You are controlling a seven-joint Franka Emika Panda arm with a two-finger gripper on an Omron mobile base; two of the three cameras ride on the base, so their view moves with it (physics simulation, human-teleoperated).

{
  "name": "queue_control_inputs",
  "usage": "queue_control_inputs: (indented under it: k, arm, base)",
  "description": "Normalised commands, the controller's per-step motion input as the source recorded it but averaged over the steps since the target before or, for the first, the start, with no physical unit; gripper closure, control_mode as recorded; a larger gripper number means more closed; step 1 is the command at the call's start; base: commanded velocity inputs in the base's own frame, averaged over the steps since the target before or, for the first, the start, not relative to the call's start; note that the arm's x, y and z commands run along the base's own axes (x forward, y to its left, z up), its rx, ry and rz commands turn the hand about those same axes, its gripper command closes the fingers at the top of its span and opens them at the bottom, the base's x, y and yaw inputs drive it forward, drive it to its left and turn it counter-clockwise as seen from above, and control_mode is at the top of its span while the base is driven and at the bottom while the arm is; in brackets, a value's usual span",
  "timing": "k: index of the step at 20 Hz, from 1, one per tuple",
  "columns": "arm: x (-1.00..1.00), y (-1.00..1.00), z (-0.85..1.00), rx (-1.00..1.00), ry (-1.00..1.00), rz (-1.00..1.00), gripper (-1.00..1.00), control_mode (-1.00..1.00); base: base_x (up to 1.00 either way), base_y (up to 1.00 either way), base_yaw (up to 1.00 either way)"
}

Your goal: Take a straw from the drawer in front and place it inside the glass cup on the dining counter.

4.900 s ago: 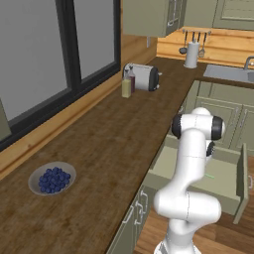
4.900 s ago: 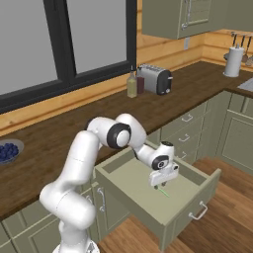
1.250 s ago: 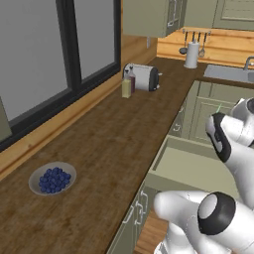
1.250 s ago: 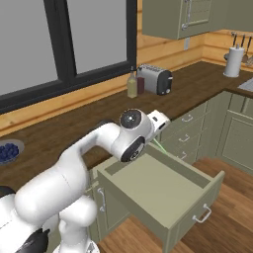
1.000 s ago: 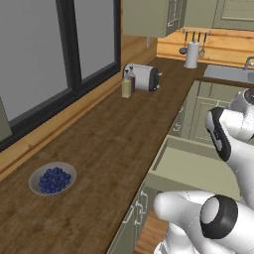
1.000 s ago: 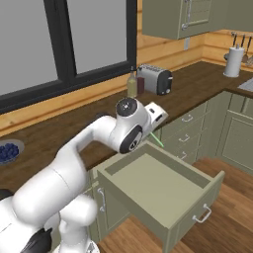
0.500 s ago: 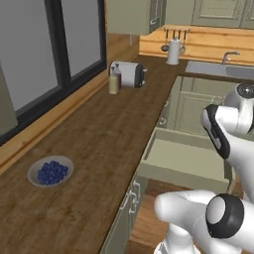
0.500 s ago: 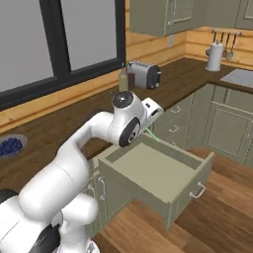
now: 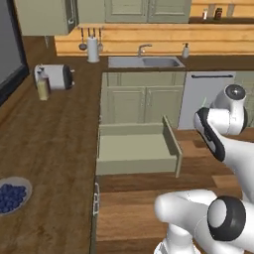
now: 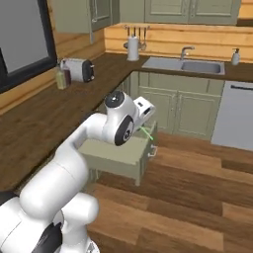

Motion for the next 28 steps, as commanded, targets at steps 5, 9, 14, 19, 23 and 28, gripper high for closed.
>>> queue_control_inputs:
  k: [5, 9, 14, 19, 23, 28]
  arm:
    - [0.0, 0.0, 0.0, 0.0, 0.0, 0.0, 1.0, 1.0]
    - [0.0, 0.0, 0.0, 0.0, 0.0, 0.0, 1.0, 1.0]
    - [0.0, 0.0, 0.0, 0.0, 0.0, 0.0, 1.0, 1.0]
    - [0.0, 0.0, 0.0, 0.0, 0.0, 0.0, 1.0, 1.0]
    - [0.0, 0.0, 0.0, 0.0, 0.0, 0.0, 1.0, 1.0]
    - [0.0, 0.0, 0.0, 0.0, 0.0, 0.0, 1.0, 1.0]
  base:
    - [-0.16, -0.01, -0.73]
    - [-0.02, -0.07, -0.68]
    - [0.01, -0.26, -0.53]
    - [0.02, -0.78, -0.25]
    - [0.03, -1.0, -0.09]
    - [0.05, -1.0, -0.04]
